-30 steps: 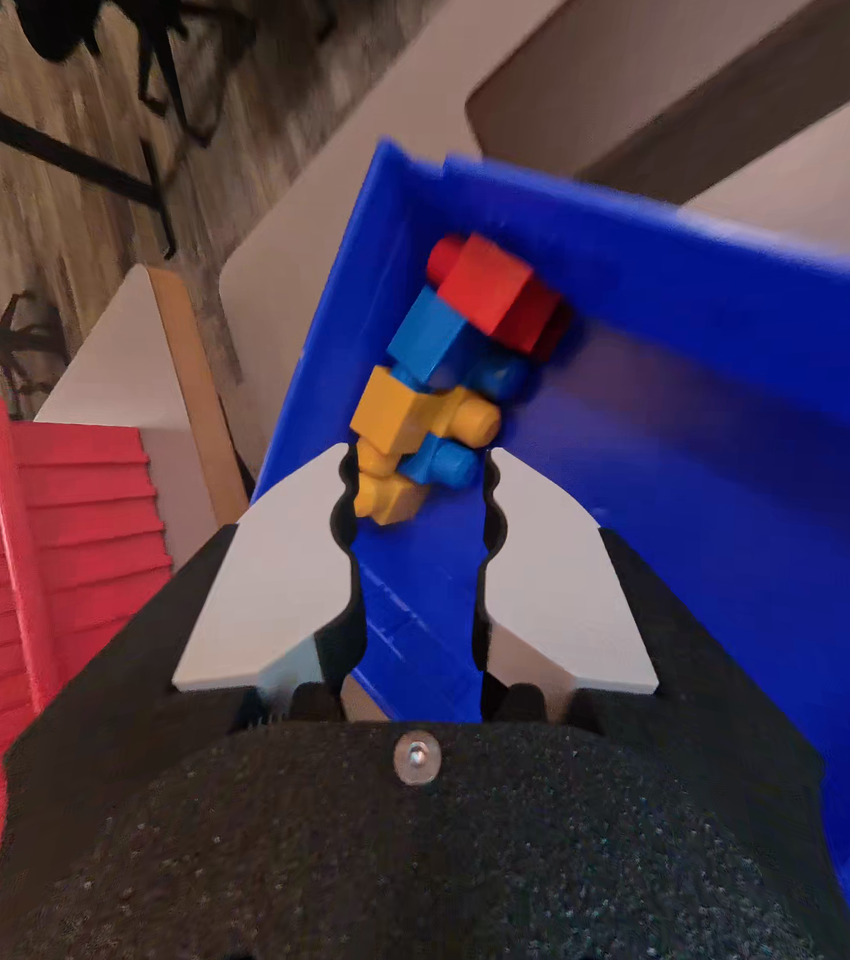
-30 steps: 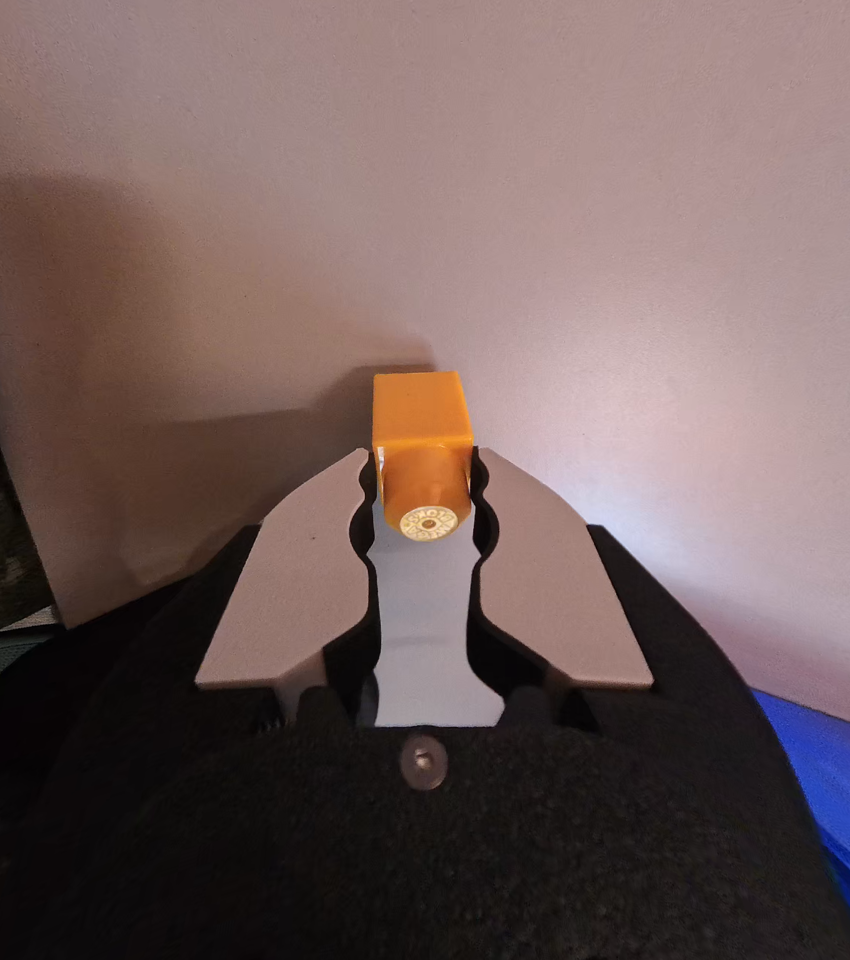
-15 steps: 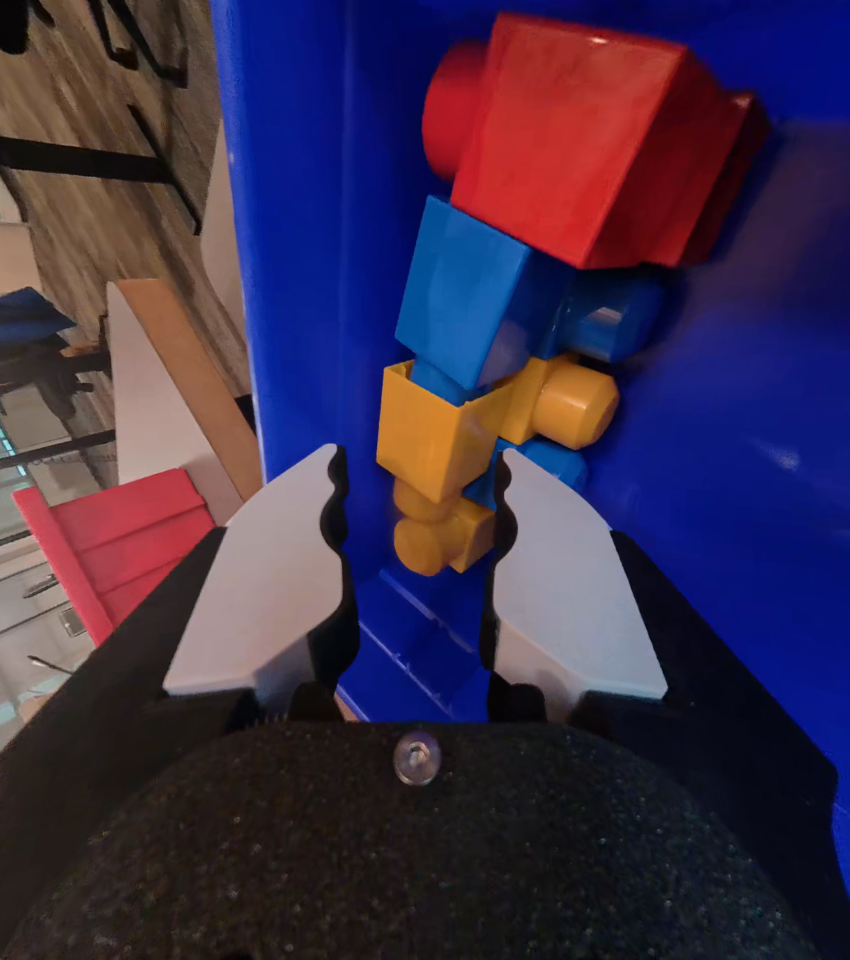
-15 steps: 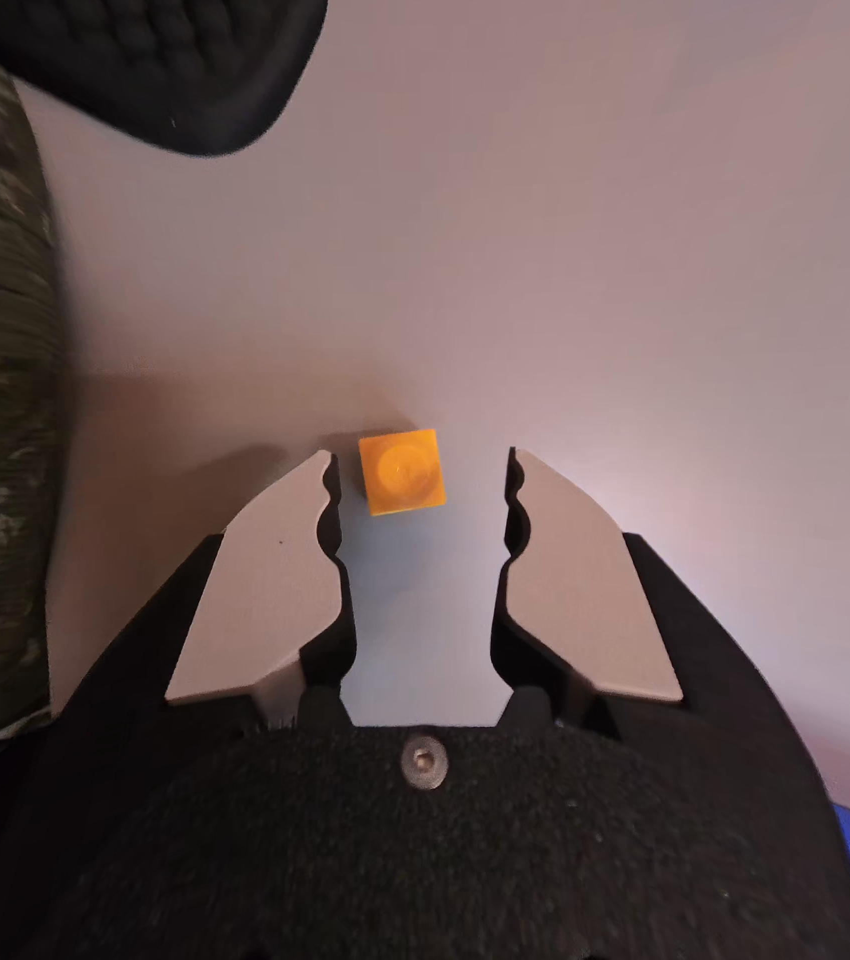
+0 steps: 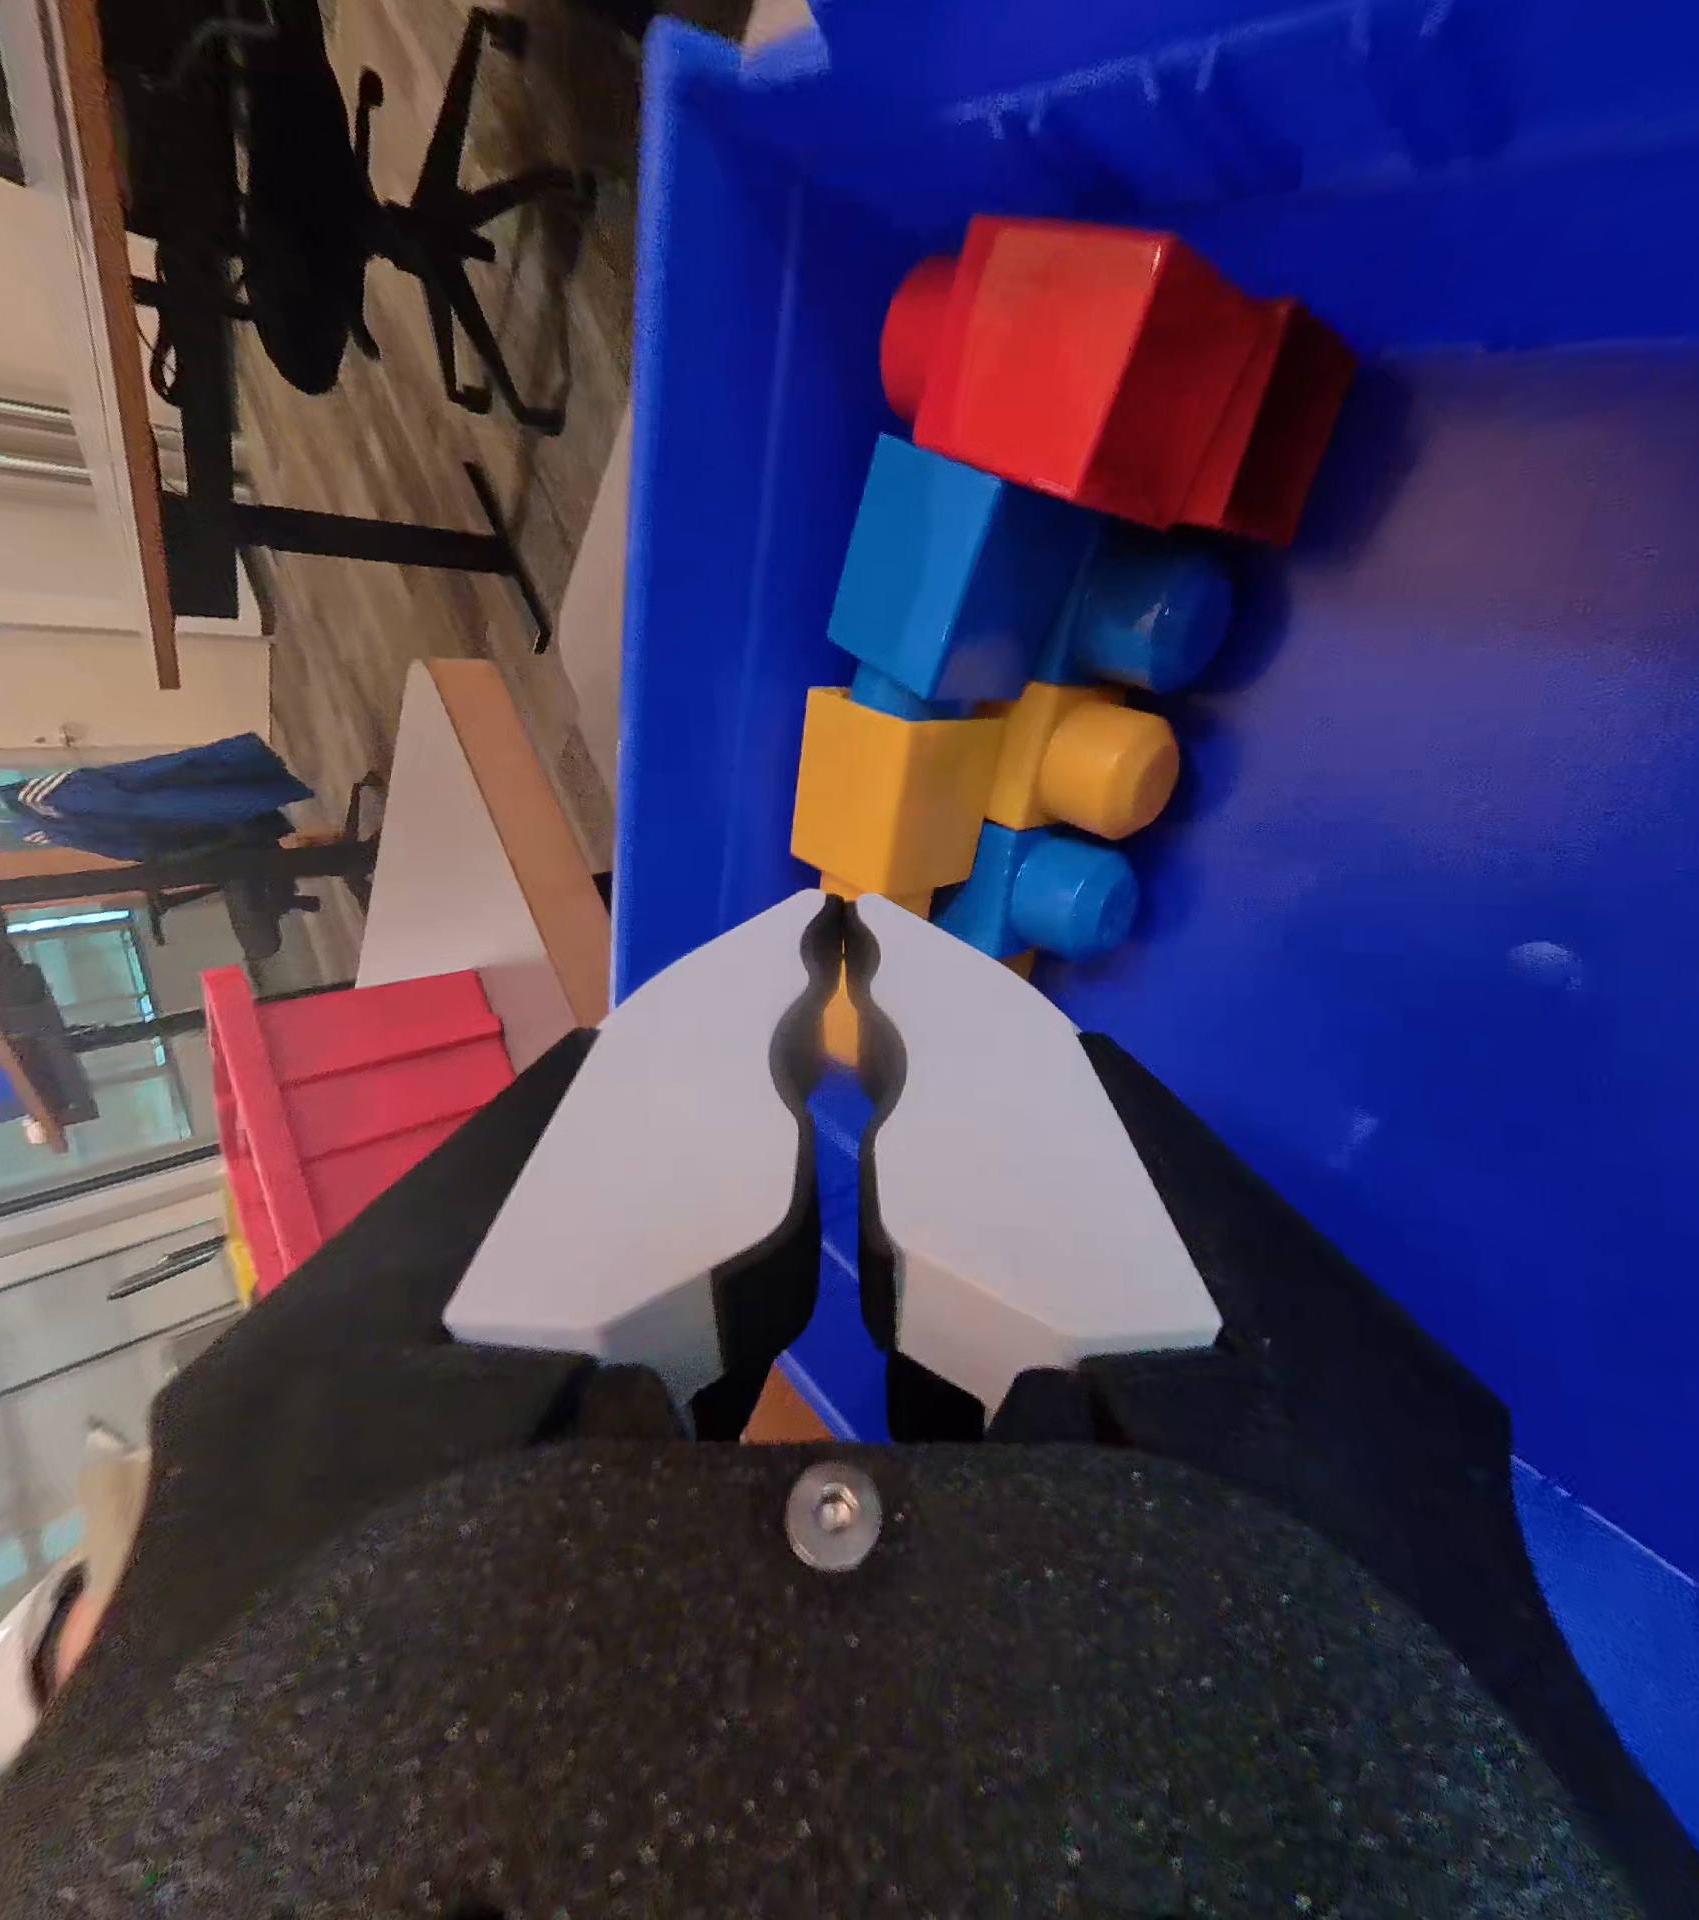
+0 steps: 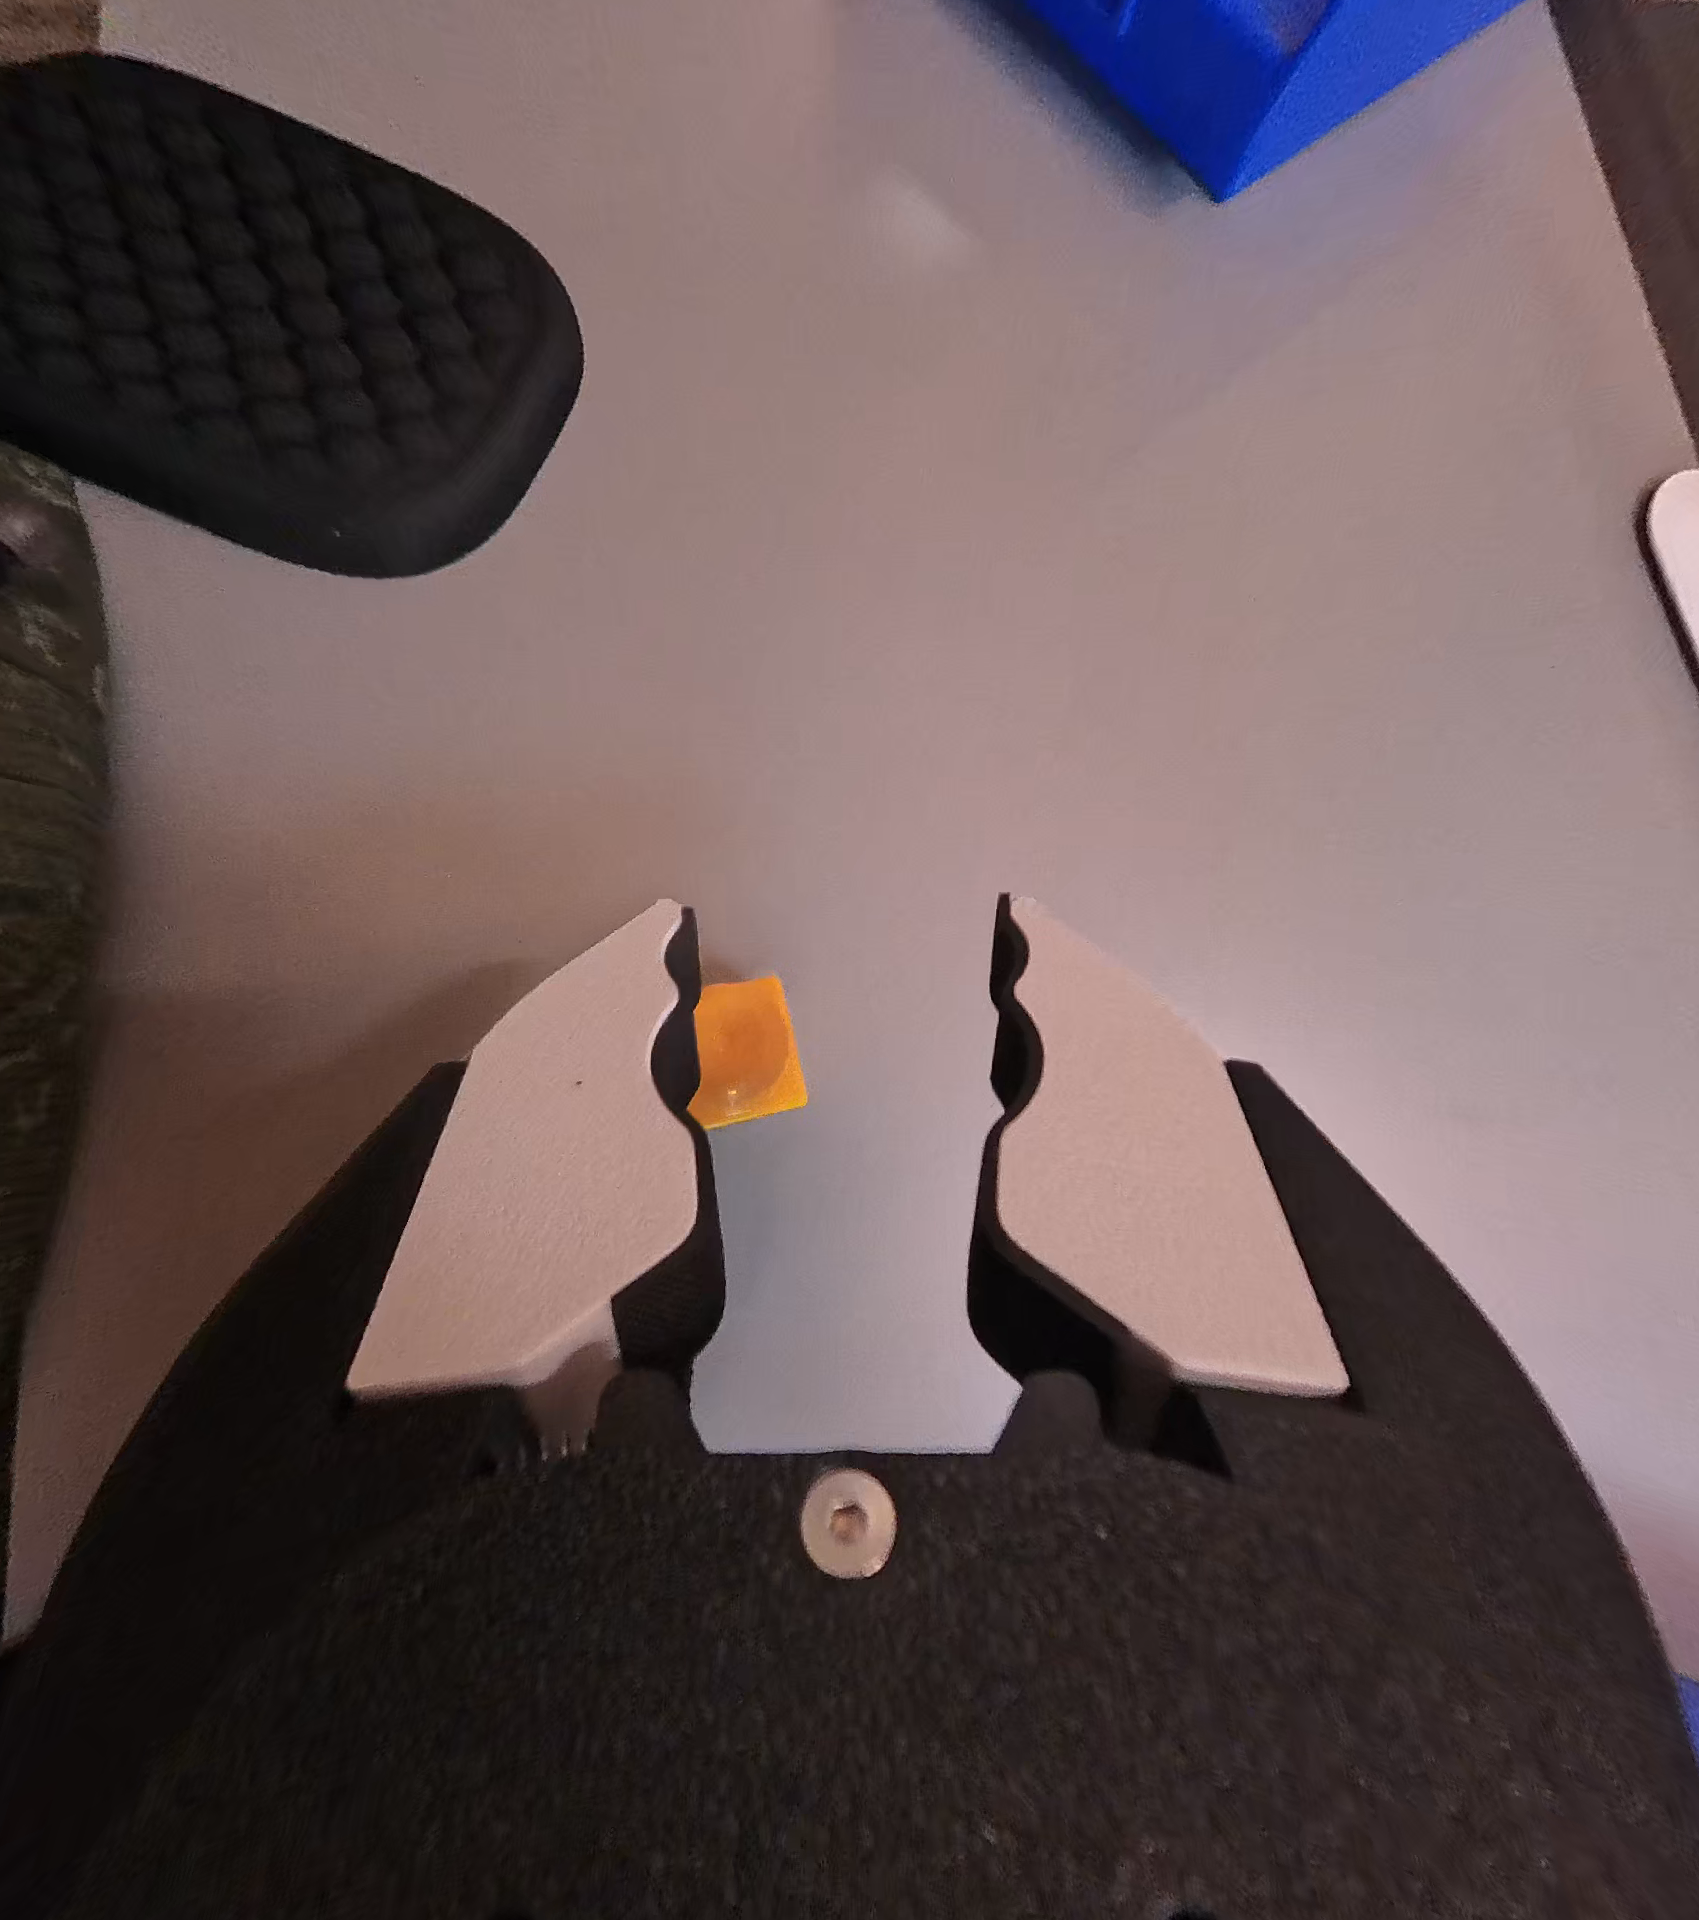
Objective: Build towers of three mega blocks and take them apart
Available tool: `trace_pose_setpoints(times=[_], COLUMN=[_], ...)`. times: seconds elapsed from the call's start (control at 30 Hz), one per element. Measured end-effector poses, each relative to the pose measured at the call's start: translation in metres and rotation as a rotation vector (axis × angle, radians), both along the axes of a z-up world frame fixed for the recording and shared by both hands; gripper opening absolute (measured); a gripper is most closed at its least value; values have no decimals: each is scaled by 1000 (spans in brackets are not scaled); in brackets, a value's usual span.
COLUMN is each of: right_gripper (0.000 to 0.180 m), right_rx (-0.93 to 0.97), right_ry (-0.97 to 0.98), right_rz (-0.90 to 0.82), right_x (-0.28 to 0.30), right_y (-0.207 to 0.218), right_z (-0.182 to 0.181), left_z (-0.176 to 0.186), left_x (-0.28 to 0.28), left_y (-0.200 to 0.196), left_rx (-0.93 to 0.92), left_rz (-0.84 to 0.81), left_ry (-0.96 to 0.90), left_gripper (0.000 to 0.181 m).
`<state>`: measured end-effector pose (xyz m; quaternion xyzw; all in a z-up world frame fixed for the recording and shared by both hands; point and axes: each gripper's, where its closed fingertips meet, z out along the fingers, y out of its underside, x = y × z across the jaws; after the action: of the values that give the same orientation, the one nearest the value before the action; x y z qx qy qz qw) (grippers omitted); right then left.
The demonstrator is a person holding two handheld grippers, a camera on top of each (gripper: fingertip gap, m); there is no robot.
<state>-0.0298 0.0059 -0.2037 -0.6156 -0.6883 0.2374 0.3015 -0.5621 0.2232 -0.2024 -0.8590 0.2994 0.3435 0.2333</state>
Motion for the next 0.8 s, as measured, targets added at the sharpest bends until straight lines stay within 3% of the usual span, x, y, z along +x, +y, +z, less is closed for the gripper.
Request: trace_pose_setpoints(times=[0.1,0.17,0.27,0.43,0.5,0.63,0.8], right_gripper=[54,54,53,52,52,51,47], right_rx=[9,12,11,-5,-10,-14,-10], right_ry=[19,25,32,49,48,52,115], right_rz=[0,-5,-11,-14,-15,-19,-44], right_x=[-3,-3,-3,-4,-3,-2,-3], right_y=[-1,0,1,2,3,4,9], right_z=[4,4,5,4,2,-1,8], left_z=[12,12,5,-20,-32,-22,22], left_x=[20,32,46,64,61,48,57], left_y=[7,12,23,47,55,64,53], left_rx=[81,84,60,27,12,80,219], left_rz=[-65,-90,-102,-113,-82,-21,3], left_ry=[-89,-121,-123,-86,-29,190,169], left_gripper=[0,17,35,42,39,3,3])
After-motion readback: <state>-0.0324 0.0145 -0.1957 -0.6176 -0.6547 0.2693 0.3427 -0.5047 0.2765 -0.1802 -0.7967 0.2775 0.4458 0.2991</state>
